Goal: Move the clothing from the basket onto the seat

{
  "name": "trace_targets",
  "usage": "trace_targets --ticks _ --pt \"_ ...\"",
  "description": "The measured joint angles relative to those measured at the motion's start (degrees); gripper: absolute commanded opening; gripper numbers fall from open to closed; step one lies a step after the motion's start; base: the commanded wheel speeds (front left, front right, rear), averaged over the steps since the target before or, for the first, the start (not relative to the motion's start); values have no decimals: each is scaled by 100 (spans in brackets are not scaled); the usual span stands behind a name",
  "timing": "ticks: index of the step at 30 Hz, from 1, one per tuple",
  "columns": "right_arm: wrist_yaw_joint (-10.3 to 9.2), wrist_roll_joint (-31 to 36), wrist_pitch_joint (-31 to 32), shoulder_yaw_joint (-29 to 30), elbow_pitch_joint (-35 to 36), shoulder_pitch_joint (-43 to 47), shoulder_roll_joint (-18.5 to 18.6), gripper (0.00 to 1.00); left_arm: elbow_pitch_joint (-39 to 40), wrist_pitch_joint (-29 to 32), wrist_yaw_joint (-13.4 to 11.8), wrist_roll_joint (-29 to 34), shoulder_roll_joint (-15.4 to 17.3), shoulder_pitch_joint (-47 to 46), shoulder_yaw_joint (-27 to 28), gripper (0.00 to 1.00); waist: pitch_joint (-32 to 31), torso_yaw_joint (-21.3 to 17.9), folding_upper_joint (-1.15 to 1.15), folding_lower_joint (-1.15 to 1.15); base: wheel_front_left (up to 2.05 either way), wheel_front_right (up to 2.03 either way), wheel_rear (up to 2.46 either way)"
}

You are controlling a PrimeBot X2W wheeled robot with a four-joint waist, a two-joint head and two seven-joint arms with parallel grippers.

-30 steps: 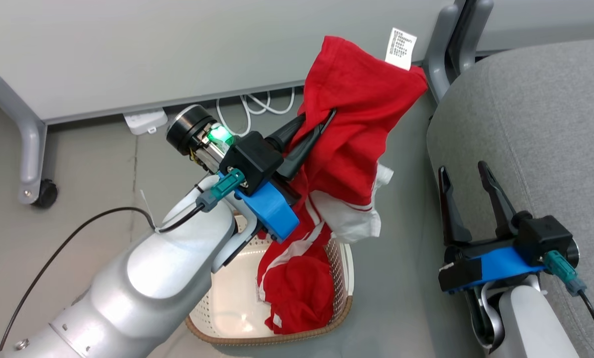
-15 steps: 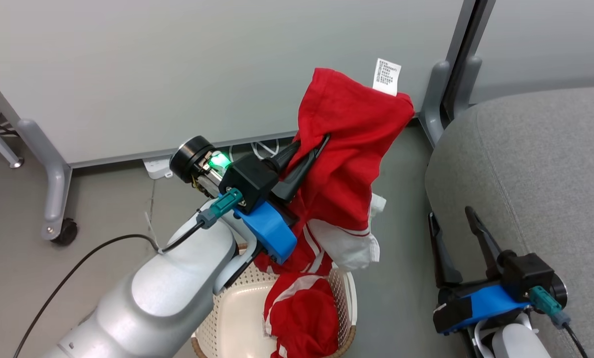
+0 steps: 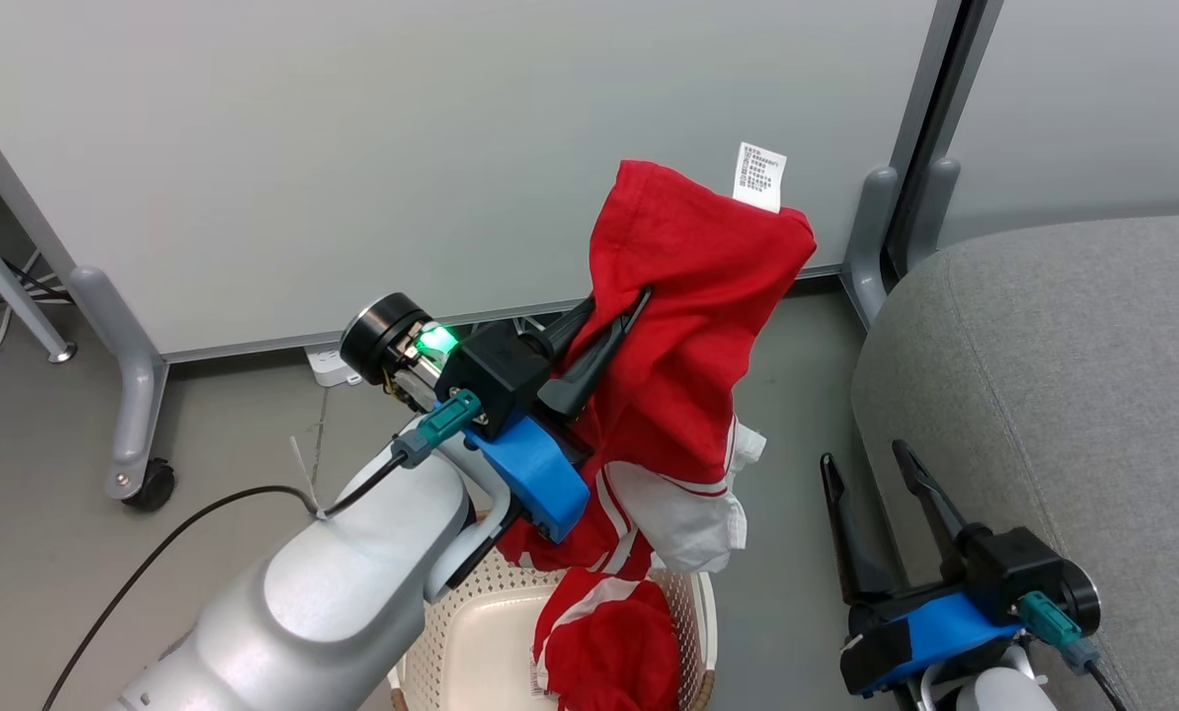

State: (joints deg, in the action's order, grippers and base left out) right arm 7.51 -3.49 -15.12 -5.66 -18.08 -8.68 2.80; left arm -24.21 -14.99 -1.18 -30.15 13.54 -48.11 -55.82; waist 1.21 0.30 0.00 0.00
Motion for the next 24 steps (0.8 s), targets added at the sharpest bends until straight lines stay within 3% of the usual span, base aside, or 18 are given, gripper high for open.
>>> trace_targets --ticks 13,24 --pt "0 121 -1 -740 -38 -21 70 100 5 0 -25 -9 9 1 -20 0 21 72 0 0 0 0 0" --pt "0 -19 -1 -1541 -280 -719 159 100 7 0 -24 -8 0 -66 -26 0 147 117 0 1 0 0 0"
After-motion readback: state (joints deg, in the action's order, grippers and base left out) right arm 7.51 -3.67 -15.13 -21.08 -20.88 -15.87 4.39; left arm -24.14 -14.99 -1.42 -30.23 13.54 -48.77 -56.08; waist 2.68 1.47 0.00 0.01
